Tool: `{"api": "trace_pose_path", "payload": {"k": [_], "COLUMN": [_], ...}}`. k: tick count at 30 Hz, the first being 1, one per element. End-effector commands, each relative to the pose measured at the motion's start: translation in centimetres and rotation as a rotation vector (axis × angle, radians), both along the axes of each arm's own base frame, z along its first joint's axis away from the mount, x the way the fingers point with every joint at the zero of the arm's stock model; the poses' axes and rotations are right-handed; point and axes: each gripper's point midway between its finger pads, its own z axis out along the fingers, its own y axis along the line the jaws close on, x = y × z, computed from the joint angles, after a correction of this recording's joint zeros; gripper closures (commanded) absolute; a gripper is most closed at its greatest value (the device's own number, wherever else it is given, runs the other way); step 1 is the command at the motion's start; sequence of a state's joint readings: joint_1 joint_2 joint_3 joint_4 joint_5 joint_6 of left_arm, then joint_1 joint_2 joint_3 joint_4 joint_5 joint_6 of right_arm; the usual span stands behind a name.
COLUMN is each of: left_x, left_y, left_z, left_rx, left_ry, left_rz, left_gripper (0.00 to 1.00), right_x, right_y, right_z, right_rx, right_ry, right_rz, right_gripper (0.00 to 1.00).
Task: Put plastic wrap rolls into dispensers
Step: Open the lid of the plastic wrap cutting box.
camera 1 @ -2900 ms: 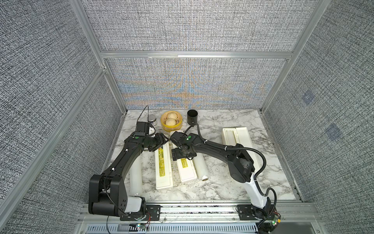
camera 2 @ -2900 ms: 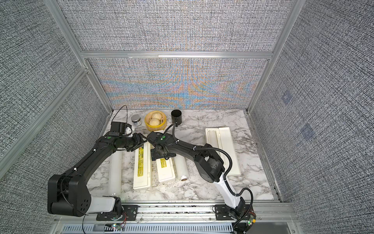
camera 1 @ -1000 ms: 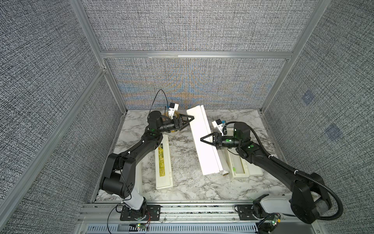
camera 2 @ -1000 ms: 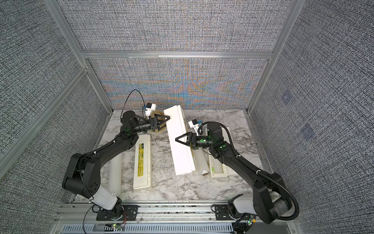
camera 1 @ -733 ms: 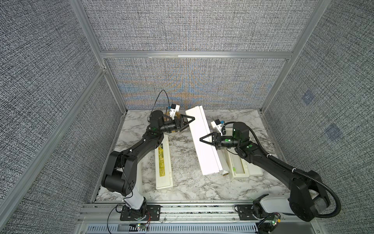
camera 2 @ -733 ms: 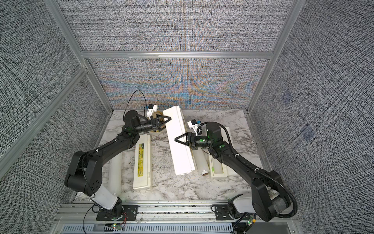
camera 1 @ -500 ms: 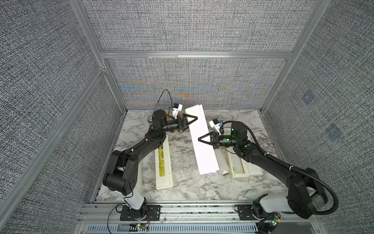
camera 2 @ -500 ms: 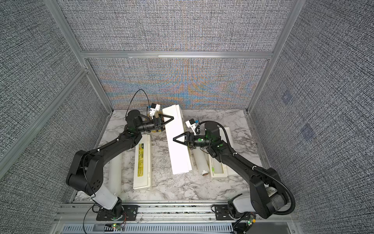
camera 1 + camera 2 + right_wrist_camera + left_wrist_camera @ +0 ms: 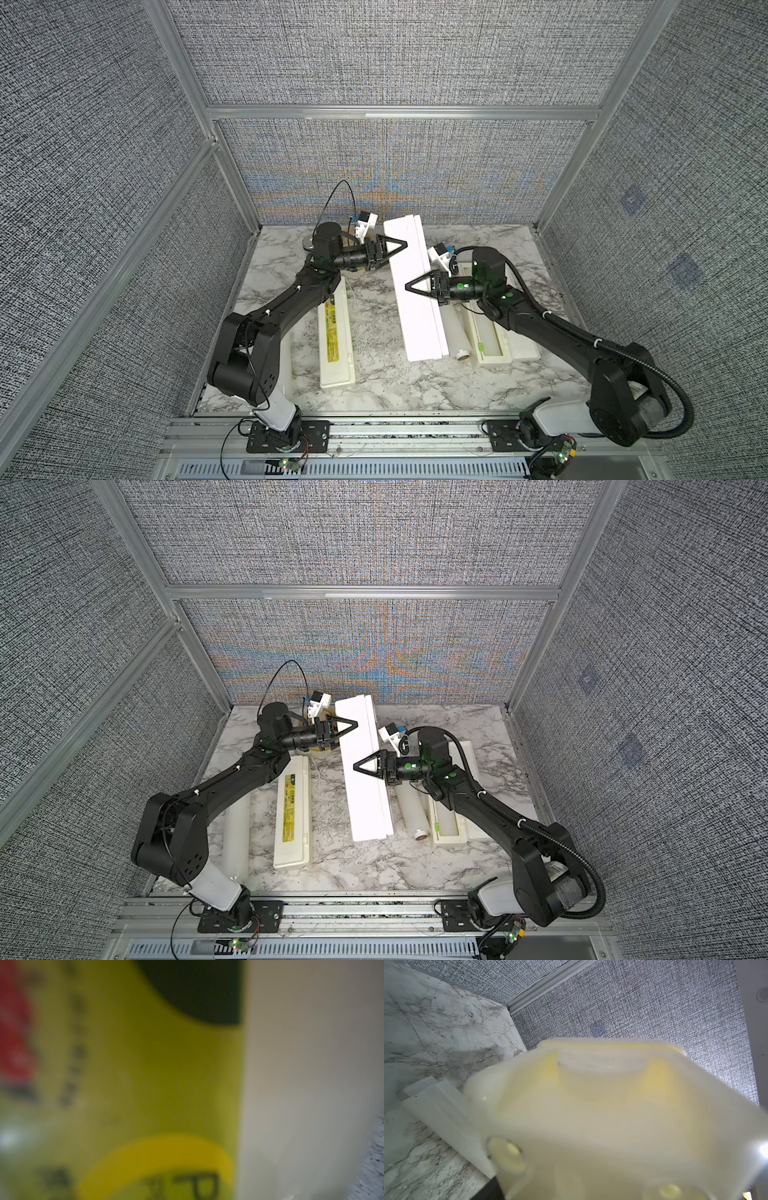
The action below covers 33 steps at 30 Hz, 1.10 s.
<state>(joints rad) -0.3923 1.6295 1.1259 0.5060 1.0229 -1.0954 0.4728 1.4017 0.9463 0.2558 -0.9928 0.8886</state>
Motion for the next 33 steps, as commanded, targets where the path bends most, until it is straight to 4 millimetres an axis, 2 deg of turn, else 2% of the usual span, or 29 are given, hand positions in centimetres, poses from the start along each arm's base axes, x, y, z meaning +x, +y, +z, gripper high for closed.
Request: {"api": "trace_pose_path", "payload": {"k": [1, 5, 10, 14, 17, 23, 27, 31, 33], "left_x": [-0.2, -0.4, -0.5, -0.1, 0.9, 2.3, 2.6, 2.6, 2.7], "left_y": [-0.1, -0.1, -0.1, 0.4, 0.9, 0.8, 0.6, 0.5, 0.4], "left_z": [-0.3, -0.3, 0.0, 0.6, 1.2, 1.0, 0.9, 1.6, 1.6], "left_rx": [-0.006, -0.014, -0.039, -0.042, -0.049, -0.024, -0.04, -0.074, -0.076], "left_ry": [-0.025, -0.021, -0.022, -0.036, -0.043, -0.028, -0.02, -0.026, -0.019], "left_rz": [-0.02, -0.024, -0.039, -0.008, 0.034, 0.061, 0.049, 0.036, 0.036], "left_gripper": [0.25, 0.28, 0.27, 0.11, 0.06, 0.05, 0.04, 0.04, 0.08], "right_x": [0.4, 1.3, 1.6, 1.4, 1.2, 0.9, 0.8, 1.0, 1.1], "right_y": [0.2, -0.2, 0.1, -0.1, -0.3, -0.1, 0.2, 0.4, 0.6], "right_z": [1.5, 1.6, 2.6, 1.7, 0.9, 0.0, -0.1, -0.5, -0.6], "right_rx": [0.02, 0.035, 0.094, 0.08, 0.064, 0.036, 0.029, 0.023, 0.023], "right_ry": [-0.084, -0.088, -0.092, -0.069, -0.053, -0.044, -0.045, -0.027, -0.021], "right_rz": [0.014, 0.004, 0.02, 0.014, 0.007, 0.011, 0.02, 0.026, 0.032], "right_gripper": [0.02, 0.03, 0.14, 0.19, 0.2, 0.21, 0.21, 0.21, 0.22]}}
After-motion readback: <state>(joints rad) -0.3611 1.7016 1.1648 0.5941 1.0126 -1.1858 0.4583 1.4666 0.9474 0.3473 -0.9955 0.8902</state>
